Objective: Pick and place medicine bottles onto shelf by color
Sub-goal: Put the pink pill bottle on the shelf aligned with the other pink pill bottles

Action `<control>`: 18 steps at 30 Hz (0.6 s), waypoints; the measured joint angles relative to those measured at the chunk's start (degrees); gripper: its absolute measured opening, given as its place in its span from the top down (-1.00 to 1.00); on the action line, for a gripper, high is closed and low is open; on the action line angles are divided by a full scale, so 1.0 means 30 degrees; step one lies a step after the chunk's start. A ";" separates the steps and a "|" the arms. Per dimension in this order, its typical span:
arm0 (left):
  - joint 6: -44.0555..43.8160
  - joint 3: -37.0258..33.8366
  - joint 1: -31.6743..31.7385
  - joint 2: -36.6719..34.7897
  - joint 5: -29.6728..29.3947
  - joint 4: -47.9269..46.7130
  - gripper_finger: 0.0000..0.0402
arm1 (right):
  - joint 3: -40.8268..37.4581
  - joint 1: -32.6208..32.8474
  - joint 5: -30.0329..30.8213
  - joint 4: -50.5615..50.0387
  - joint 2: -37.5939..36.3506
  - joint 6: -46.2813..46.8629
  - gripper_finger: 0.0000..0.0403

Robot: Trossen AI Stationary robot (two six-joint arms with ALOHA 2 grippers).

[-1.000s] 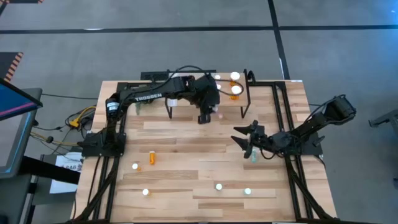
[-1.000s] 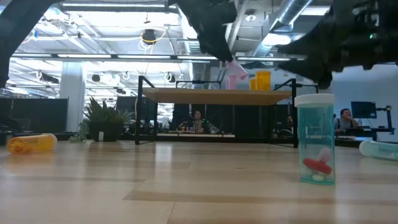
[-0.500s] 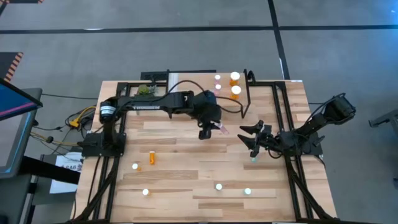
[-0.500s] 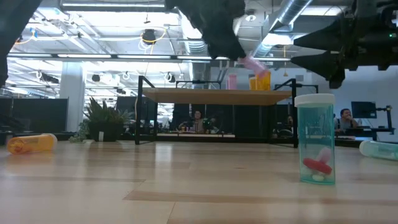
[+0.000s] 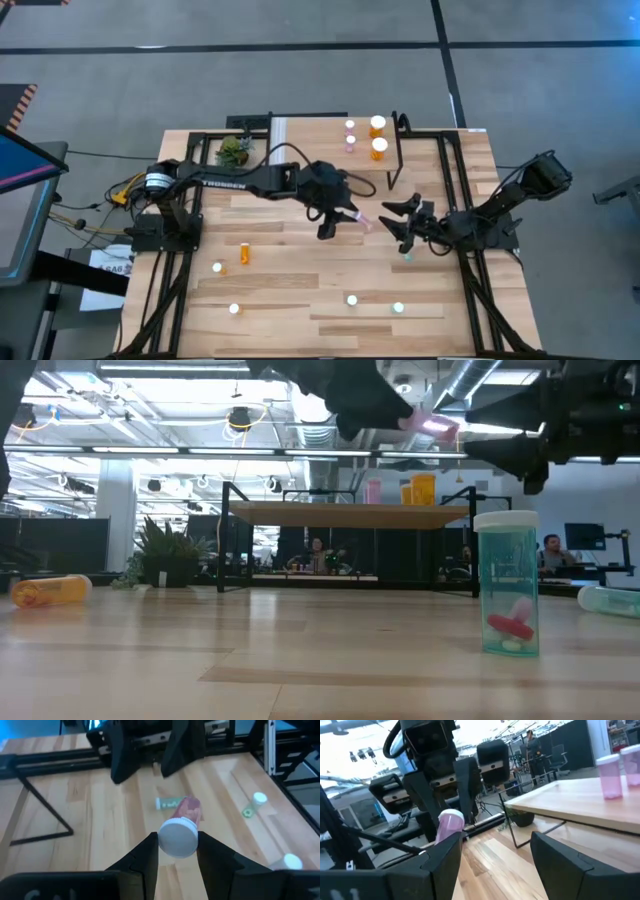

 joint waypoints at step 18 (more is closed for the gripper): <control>-0.0087 -0.0015 -0.0333 0.0015 -0.0720 0.0565 0.48 | 0.1588 0.0036 -0.0007 -0.3023 0.0002 -0.0065 -0.29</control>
